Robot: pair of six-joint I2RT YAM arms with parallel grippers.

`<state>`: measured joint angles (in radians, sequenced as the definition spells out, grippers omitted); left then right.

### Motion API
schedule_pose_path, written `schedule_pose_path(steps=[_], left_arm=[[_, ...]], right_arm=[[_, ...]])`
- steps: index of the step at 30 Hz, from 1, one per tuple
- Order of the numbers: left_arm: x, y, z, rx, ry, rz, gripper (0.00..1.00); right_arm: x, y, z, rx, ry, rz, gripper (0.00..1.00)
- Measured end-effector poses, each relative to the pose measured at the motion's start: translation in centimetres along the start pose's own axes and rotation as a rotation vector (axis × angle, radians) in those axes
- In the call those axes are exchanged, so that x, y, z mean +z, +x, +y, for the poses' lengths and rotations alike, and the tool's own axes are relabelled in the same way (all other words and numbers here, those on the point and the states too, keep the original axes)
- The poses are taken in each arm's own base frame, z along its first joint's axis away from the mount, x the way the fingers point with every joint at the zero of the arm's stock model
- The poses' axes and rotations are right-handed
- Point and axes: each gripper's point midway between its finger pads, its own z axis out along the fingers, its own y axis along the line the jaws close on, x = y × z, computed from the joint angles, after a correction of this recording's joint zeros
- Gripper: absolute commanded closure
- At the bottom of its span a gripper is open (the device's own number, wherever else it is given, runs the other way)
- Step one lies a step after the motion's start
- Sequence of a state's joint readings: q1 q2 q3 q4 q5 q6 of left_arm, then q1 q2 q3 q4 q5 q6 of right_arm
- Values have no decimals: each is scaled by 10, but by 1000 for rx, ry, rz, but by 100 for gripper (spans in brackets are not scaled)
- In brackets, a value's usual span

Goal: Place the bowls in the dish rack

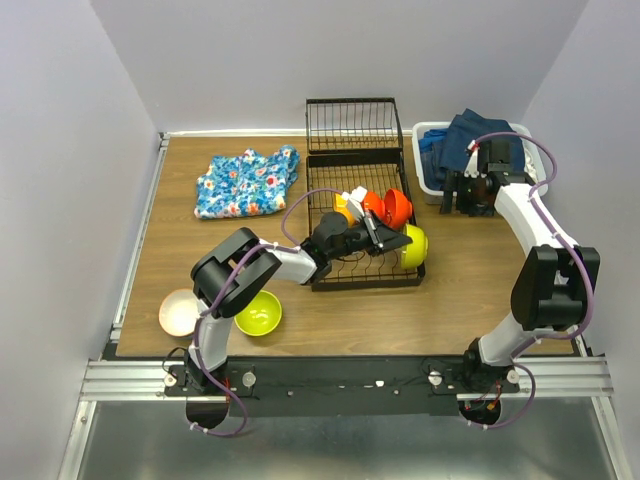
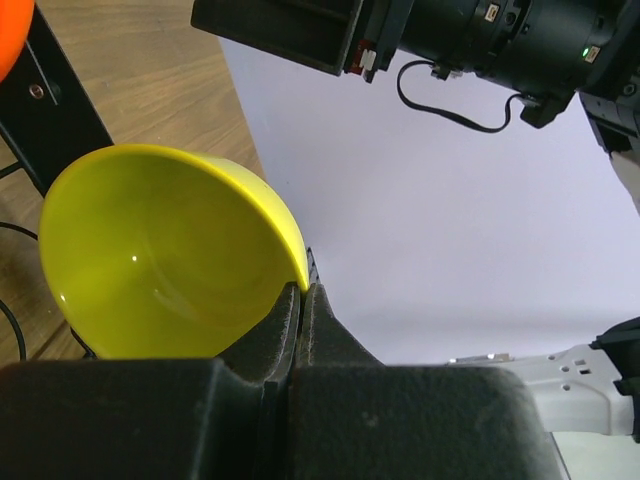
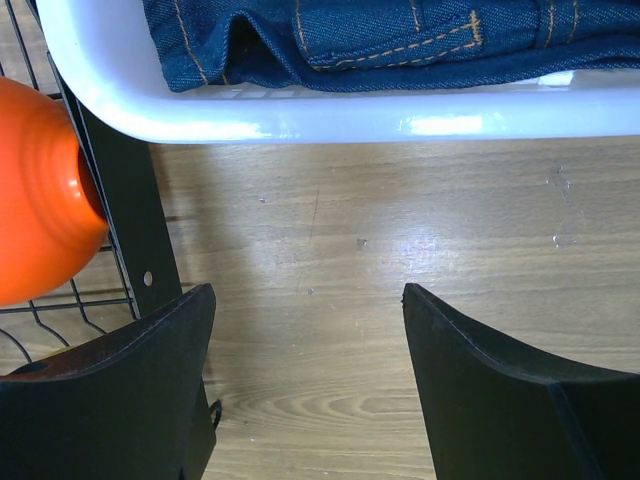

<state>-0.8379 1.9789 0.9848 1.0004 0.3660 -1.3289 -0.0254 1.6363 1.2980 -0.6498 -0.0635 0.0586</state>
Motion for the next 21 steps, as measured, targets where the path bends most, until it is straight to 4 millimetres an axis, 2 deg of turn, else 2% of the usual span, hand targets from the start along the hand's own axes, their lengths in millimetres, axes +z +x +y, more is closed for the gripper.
schedule_pose_path(steps=[14, 21], left_arm=[[6, -12, 4, -86, -51, -18, 100], [1, -14, 8, -101, -104, -31, 100]], right_arm=[[6, 4, 0, 2, 0, 20, 16], [11, 7, -1, 3, 1, 35, 16]])
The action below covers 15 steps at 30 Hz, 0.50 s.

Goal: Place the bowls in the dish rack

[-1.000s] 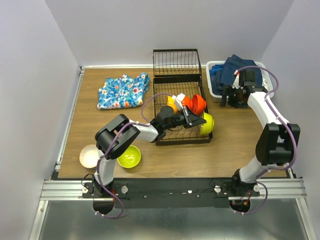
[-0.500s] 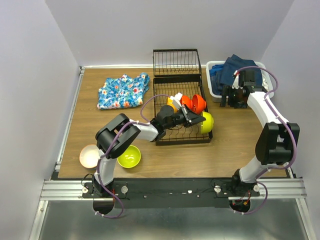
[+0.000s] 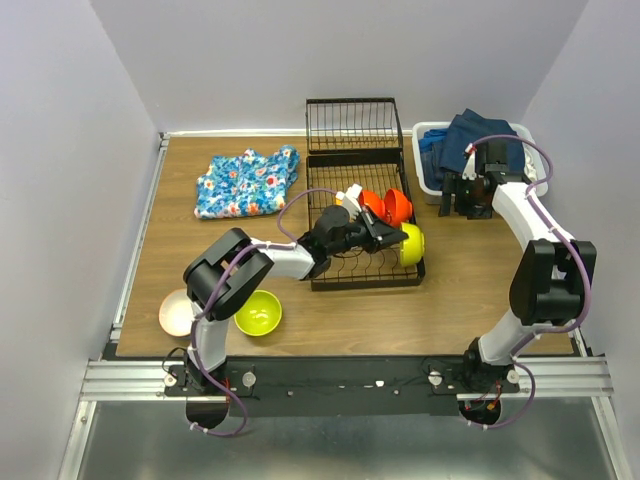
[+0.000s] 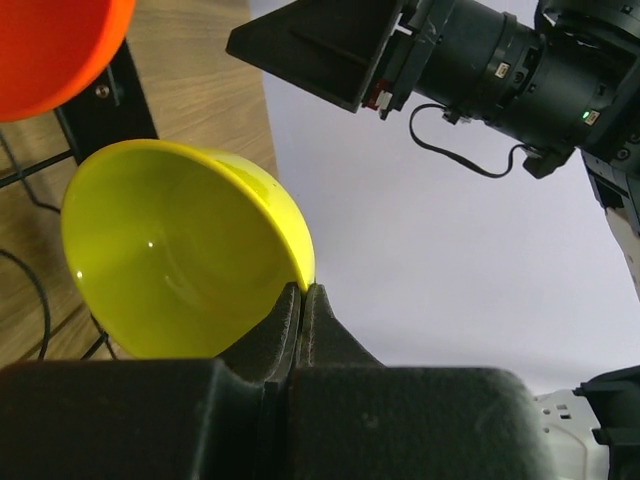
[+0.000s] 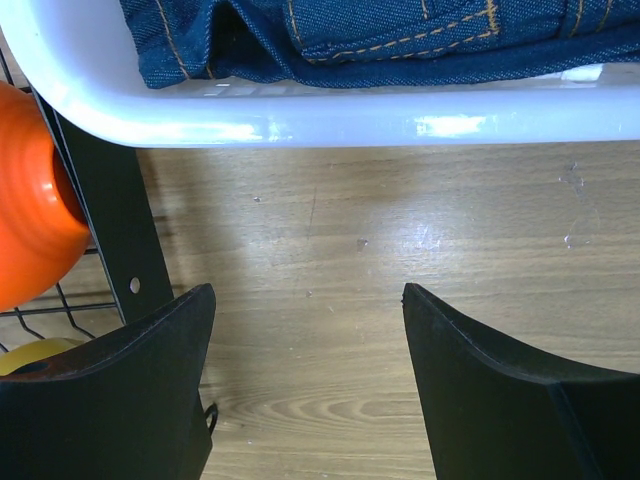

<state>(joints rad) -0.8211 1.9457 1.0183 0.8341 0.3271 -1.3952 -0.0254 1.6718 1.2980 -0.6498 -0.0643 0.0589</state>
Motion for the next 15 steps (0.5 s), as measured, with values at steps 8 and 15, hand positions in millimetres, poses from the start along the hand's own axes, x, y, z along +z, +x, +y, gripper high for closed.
schedule_pose_path(steps=[8, 15], left_arm=[[-7, 7, 14, -8, -47, 6, 100], [-4, 7, 11, 7, -13, 5, 100]], right_arm=[[0, 0, 0, 0, 0, 0, 16], [0, 0, 0, 0, 0, 1, 16]])
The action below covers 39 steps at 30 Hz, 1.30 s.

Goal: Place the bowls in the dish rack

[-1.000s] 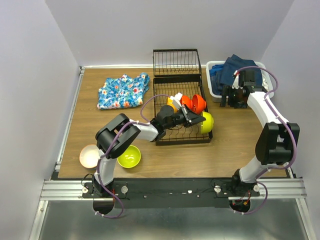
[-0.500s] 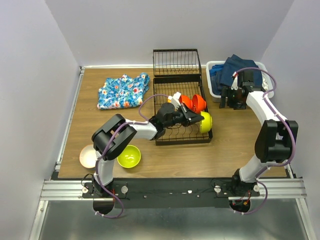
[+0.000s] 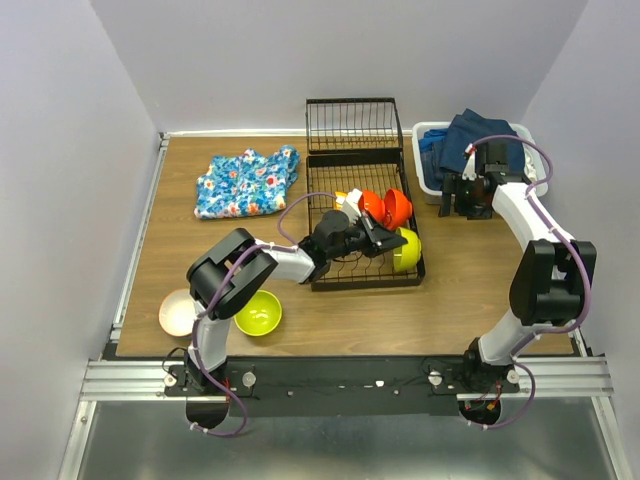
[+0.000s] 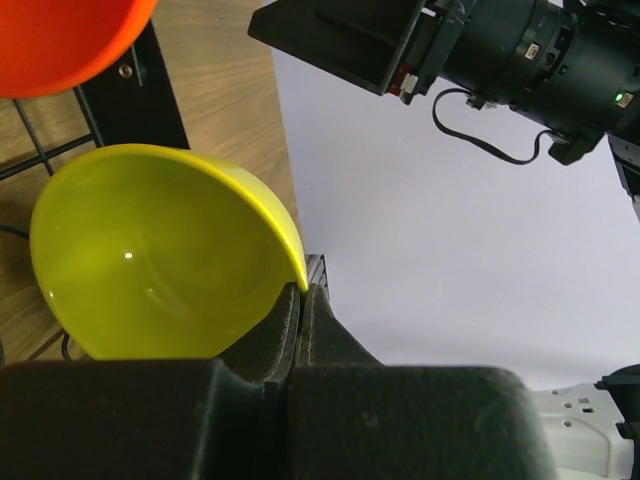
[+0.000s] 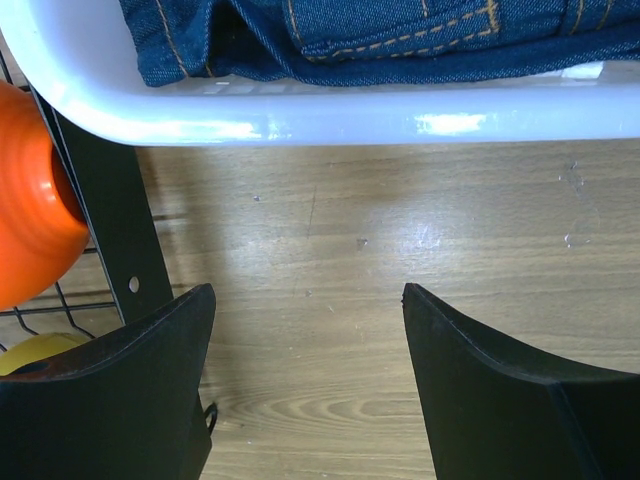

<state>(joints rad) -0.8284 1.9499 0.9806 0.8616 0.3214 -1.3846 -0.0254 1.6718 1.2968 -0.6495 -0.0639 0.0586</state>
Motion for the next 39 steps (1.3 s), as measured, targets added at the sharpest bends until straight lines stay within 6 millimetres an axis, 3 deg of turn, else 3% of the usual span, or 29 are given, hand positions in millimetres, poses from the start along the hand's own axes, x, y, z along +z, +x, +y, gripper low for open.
schedule_pose_path(steps=[23, 30, 31, 33, 34, 37, 39], left_arm=[[4, -2, -2, -9, 75, -10, 100], [1, 1, 6, -9, 80, -4, 100], [1, 1, 7, -9, 80, -3, 97], [1, 2, 8, -12, 80, 1, 78], [1, 2, 8, -12, 79, 0, 64], [1, 2, 11, -23, 67, 2, 53], [0, 4, 15, -24, 47, 6, 52]], right_arm=[[7, 11, -1, 2, 2, 33, 16], [8, 12, -1, 2, 2, 36, 16], [8, 12, -1, 2, 2, 37, 16], [8, 12, -1, 2, 2, 37, 16], [8, 12, 0, 0, 1, 37, 16], [8, 12, 1, -3, -1, 37, 16], [8, 12, 1, -4, -1, 37, 16]])
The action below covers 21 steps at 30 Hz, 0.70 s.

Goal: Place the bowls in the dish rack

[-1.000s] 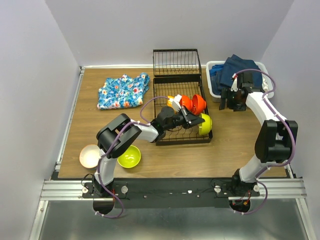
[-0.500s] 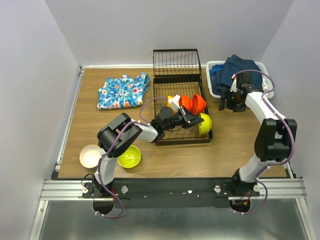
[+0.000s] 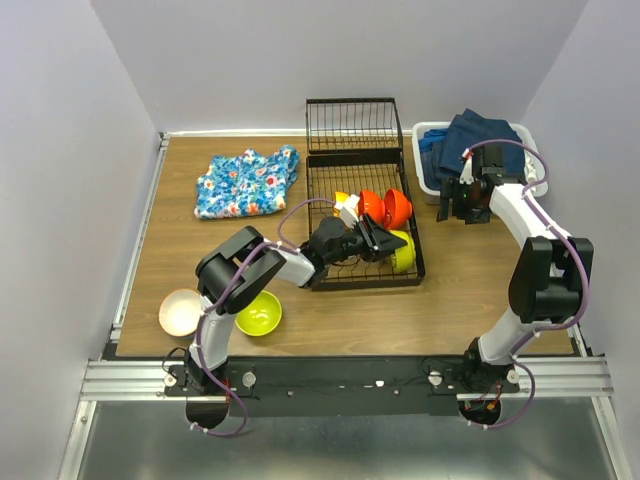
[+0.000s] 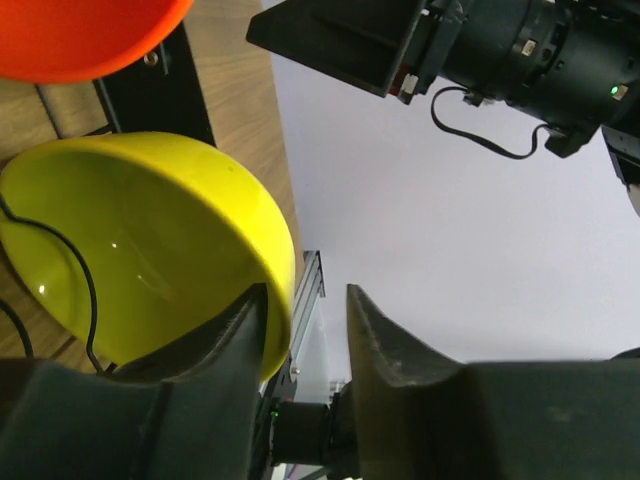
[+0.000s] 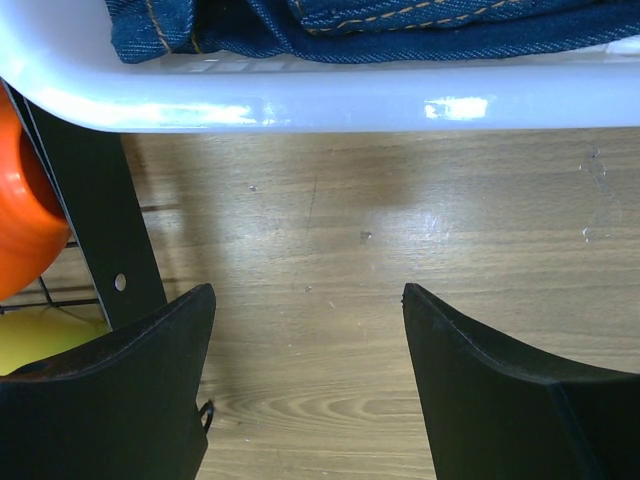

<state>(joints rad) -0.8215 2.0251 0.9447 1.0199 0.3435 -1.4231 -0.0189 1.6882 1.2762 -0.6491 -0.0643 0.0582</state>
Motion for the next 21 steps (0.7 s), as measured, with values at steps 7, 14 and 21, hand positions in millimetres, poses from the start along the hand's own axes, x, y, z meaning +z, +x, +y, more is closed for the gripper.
schedule_pose_path(steps=[7, 14, 21], left_arm=[[-7, -5, -4, 21, -41, -13, 41], [-18, -16, -9, 78, -92, -29, 36], [-37, -36, 14, 158, -226, -23, 36]], right_arm=[[0, 0, 0, 0, -1, 0, 16], [0, 0, 1, 0, -4, 0, 16], [-3, -6, 2, -1, -8, -13, 16]])
